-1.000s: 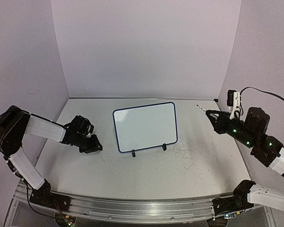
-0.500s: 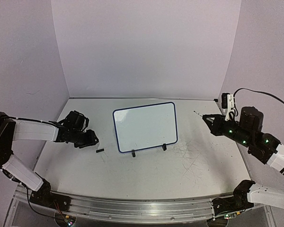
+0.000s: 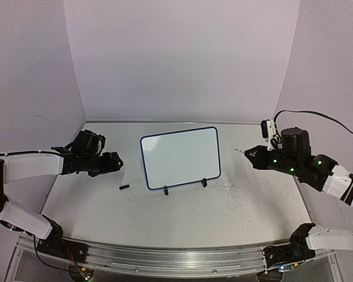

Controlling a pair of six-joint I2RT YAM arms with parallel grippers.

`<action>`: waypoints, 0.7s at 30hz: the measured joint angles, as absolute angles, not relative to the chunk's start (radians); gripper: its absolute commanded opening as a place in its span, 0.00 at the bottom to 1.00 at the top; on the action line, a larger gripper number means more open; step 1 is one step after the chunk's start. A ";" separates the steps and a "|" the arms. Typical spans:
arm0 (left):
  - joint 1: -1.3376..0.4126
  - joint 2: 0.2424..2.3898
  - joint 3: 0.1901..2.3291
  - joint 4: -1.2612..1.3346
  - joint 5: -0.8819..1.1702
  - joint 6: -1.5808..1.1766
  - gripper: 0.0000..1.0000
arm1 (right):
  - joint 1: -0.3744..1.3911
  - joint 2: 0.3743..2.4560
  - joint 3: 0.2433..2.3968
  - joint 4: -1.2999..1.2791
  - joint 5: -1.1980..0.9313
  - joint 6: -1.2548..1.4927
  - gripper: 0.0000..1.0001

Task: Write a sentence on the whiteboard
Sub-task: Hold the whiteboard at the center of the board.

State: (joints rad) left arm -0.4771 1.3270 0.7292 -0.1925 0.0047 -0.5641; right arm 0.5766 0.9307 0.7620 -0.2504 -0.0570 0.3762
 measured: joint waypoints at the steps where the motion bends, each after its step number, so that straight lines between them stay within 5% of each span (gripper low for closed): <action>1: -0.477 1.326 0.734 -0.192 0.005 -0.563 0.88 | 0.577 0.931 0.762 -0.251 -0.057 0.379 0.00; 21: -0.359 1.228 0.592 0.290 0.433 -0.540 0.93 | 0.627 1.041 0.802 -0.142 -0.121 0.404 0.00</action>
